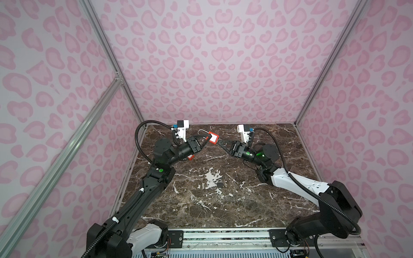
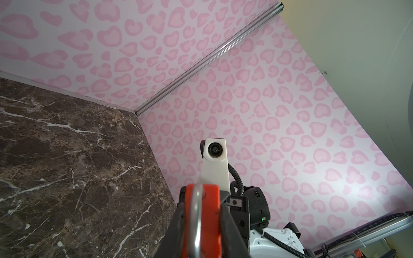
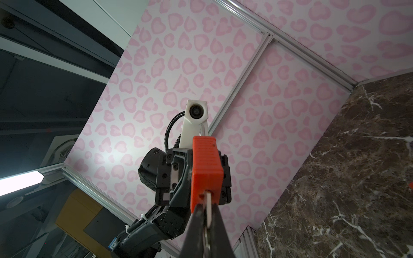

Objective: Lock with the key

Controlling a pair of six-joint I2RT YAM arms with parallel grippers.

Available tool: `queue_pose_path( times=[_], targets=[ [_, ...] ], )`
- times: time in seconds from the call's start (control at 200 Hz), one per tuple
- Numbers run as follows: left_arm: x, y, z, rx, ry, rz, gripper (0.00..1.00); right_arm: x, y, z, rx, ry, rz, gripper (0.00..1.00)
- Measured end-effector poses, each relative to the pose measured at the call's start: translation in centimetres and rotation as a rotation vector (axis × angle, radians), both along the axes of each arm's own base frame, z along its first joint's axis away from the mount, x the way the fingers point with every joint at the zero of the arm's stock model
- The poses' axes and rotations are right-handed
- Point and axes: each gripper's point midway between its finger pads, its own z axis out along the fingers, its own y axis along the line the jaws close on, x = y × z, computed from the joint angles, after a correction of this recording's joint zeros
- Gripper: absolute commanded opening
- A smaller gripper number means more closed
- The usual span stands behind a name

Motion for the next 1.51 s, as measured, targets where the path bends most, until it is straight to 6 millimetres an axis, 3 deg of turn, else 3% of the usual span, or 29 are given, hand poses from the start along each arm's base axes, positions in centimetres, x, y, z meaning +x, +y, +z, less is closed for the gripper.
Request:
queue_pose_path(
  times=[0.41, 0.67, 0.905, 1.075, 1.215, 1.505],
  targets=[
    [0.2, -0.3, 0.2, -0.013, 0.025, -0.027, 0.03, -0.2, -0.4, 0.2, -0.032, -0.062, -0.056, 0.00],
    [-0.8, -0.5, 1.1, -0.019, 0.004, -0.068, 0.04, -1.3, -0.9, 0.7, -0.079, -0.129, -0.099, 0.00],
    [-1.1, -0.6, 0.7, -0.011, 0.013, -0.081, 0.03, -1.4, -1.1, 0.2, -0.087, -0.120, -0.099, 0.00],
    [-1.4, 0.2, 0.8, -0.006, -0.003, -0.032, 0.04, -1.5, -0.8, 0.2, -0.048, -0.096, -0.057, 0.00],
    [-0.7, 1.9, 2.1, -0.028, -0.055, 0.081, 0.04, -0.8, -0.9, 0.2, -0.007, -0.063, -0.061, 0.00],
    [-0.7, 2.8, 3.0, -0.032, -0.106, 0.132, 0.04, -0.3, -1.0, -0.1, 0.017, -0.024, -0.053, 0.00]
  ],
)
